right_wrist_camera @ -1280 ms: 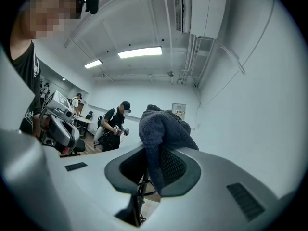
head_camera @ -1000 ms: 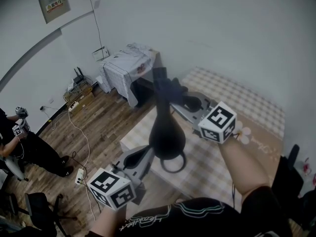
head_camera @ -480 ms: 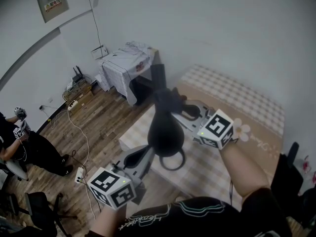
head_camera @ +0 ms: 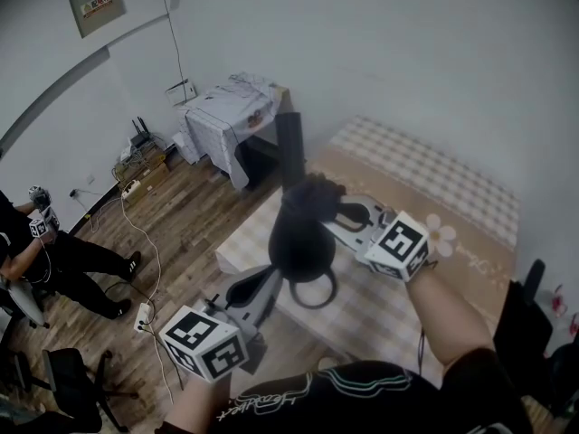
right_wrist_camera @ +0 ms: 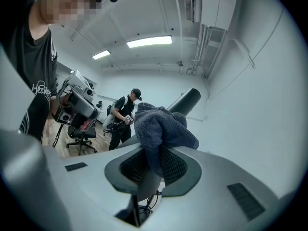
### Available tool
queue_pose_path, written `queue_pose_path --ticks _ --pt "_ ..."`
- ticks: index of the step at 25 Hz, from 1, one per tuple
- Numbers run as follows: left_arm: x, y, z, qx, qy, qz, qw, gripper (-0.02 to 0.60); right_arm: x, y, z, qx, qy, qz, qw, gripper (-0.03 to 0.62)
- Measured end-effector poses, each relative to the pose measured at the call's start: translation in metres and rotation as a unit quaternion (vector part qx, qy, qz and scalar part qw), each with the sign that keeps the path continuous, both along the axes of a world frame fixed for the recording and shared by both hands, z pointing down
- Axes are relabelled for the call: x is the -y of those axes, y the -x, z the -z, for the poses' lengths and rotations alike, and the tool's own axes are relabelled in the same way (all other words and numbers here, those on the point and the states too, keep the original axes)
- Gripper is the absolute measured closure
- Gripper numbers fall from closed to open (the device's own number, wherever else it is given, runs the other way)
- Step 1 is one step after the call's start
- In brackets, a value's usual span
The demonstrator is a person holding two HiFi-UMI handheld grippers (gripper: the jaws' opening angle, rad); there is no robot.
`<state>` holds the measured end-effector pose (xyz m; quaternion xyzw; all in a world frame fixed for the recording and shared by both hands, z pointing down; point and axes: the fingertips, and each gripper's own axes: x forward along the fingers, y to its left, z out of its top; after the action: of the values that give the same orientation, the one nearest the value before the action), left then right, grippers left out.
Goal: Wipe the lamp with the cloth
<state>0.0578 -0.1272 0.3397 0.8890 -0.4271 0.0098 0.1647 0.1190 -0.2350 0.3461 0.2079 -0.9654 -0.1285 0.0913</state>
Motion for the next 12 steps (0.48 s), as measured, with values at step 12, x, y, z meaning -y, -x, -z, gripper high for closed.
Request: queue_pose_path --ticks 12 --pt "-0.01 -0.004 -0.007 -0.006 0.009 0.0 0.9999 0.581 -0.026 -0.021 -0.047 -0.027 0.039 0.012 0.999 0.537"
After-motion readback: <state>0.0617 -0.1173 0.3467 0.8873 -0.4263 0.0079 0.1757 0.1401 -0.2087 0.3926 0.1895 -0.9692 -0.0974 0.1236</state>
